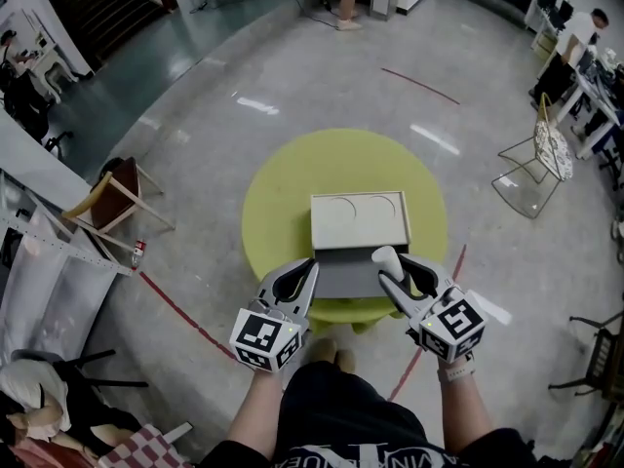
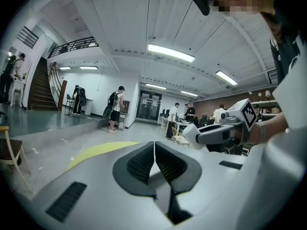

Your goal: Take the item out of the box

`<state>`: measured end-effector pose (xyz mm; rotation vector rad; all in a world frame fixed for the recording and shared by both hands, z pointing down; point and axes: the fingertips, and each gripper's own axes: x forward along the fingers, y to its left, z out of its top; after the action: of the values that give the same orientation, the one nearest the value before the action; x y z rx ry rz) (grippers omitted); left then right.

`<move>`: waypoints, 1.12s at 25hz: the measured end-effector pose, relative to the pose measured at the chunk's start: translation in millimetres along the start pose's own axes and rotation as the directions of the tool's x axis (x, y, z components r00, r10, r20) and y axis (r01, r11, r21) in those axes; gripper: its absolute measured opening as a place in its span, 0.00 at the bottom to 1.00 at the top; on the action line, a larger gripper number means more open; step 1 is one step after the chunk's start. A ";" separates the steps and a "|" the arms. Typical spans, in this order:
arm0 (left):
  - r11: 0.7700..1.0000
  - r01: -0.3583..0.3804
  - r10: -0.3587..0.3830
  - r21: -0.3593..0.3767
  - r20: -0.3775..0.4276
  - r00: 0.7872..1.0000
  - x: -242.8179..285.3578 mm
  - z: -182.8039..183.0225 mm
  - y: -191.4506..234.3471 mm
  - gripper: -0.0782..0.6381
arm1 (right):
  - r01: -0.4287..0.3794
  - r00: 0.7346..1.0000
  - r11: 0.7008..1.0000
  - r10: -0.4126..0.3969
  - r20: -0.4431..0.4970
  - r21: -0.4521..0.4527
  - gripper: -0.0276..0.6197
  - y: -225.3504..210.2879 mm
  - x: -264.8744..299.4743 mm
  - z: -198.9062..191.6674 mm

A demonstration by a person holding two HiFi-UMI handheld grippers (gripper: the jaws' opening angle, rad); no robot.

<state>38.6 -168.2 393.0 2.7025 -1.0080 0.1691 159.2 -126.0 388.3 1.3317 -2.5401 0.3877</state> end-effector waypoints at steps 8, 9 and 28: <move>1.000 -0.001 0.000 0.018 0.050 0.999 -1.0 25.4 -5.5 0.13 | 0.020 0.996 0.999 -0.017 0.084 -0.038 0.28 2.9 -10.9 33.9; 1.000 -0.001 0.000 0.020 0.056 0.998 -1.1 28.1 -6.6 0.13 | 0.022 0.996 0.999 -0.018 0.093 -0.044 0.28 3.9 -12.4 39.1; 0.997 0.021 -0.032 0.070 0.156 0.987 -10.8 91.6 -25.3 0.13 | 0.032 0.966 0.995 -0.008 0.258 -0.092 0.28 20.8 -42.7 105.6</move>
<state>49.0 -168.1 298.0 2.8267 -1.0261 -0.0157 155.6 -118.5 272.8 1.4543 -2.7102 0.0912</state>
